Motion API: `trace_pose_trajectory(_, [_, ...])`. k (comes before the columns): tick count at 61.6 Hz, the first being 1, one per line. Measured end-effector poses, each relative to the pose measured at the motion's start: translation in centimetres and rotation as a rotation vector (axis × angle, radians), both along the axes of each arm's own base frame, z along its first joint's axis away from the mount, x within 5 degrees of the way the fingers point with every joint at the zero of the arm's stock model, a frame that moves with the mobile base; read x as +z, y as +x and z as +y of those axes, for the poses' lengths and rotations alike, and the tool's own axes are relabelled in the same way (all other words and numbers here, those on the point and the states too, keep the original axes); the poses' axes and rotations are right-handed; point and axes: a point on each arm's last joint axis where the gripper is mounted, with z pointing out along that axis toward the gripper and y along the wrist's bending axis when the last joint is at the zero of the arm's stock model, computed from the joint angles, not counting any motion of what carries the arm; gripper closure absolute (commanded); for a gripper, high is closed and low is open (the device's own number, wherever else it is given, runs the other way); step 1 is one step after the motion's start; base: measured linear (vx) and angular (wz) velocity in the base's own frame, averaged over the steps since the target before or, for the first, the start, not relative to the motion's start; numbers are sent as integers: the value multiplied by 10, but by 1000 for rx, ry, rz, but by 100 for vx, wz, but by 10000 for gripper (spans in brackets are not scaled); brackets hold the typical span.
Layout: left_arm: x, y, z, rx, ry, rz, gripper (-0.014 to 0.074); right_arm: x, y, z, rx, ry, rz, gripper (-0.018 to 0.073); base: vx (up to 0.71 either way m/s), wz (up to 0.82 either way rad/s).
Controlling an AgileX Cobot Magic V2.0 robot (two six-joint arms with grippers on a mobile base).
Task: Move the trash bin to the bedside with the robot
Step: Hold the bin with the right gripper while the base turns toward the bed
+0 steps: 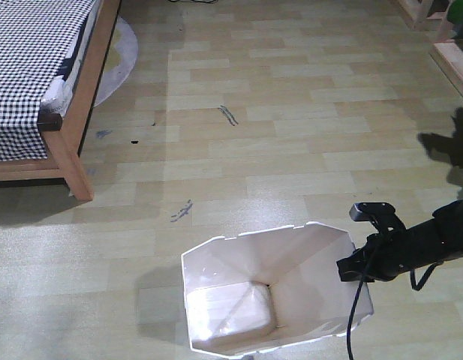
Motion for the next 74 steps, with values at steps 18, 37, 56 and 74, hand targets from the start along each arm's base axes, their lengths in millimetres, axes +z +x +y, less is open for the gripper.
trace_pose_trajectory(18, [0,0,0,0,0,0,603,0,0,0,1,0,0,563,17,4])
trace_pose_trajectory(37, [0,0,0,0,0,0,603,0,0,0,1,0,0,563,22,-2])
trace_pose_trajectory(56, [0,0,0,0,0,0,603,0,0,0,1,0,0,563,25,-7])
trace_pose_trajectory(74, [0,0,0,0,0,0,603,0,0,-1,-1,-10,-1,563,27,-3])
